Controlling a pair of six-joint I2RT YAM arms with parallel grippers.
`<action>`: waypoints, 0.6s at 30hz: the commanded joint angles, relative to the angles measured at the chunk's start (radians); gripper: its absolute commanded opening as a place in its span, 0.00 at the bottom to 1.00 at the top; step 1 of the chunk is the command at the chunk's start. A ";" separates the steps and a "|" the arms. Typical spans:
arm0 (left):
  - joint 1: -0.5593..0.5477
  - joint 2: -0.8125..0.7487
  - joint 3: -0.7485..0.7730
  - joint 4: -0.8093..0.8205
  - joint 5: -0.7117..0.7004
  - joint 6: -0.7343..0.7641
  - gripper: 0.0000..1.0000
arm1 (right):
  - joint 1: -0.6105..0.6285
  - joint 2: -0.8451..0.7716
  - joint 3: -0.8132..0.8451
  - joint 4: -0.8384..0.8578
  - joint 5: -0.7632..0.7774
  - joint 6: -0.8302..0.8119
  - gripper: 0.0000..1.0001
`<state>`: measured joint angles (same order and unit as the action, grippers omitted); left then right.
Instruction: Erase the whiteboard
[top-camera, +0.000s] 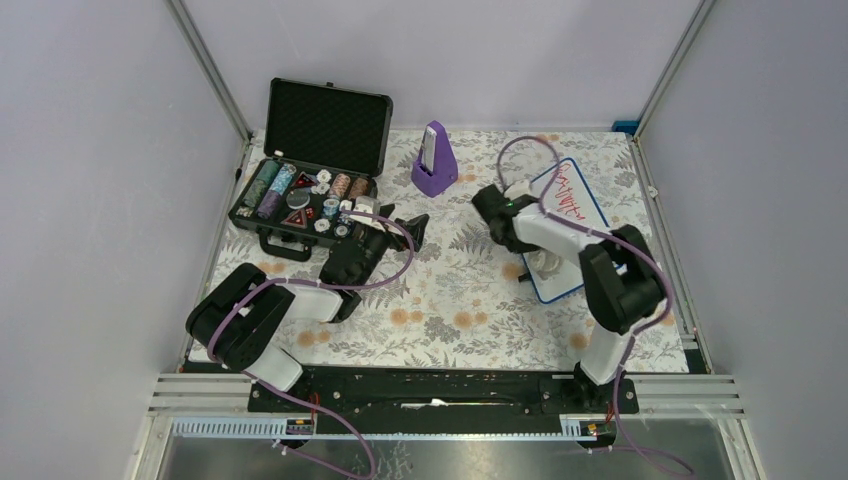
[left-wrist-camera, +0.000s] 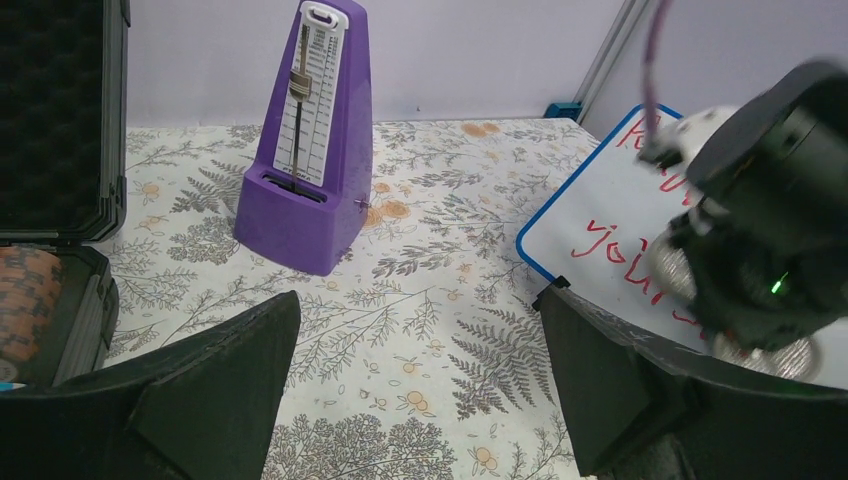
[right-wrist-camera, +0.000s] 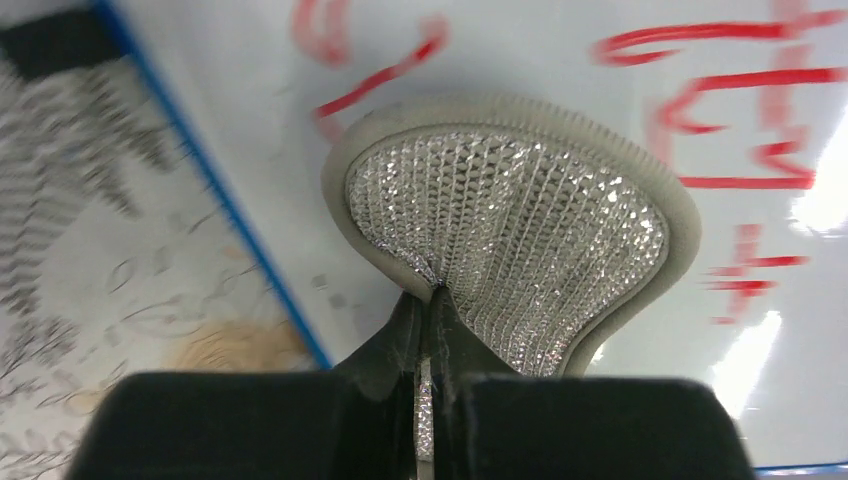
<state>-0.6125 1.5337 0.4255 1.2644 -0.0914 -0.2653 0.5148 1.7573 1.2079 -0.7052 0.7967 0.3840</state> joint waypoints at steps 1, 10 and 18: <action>0.005 -0.007 0.011 0.034 -0.025 0.011 0.99 | 0.069 0.107 -0.051 0.067 -0.206 0.093 0.00; 0.005 -0.003 0.012 0.033 -0.028 0.010 0.99 | 0.082 -0.045 0.098 -0.056 -0.099 0.023 0.00; 0.005 0.002 0.015 0.032 -0.021 0.003 0.99 | -0.114 -0.132 0.162 -0.070 -0.065 -0.061 0.00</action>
<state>-0.6121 1.5337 0.4255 1.2644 -0.1020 -0.2623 0.4999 1.6444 1.3399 -0.7425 0.6910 0.3611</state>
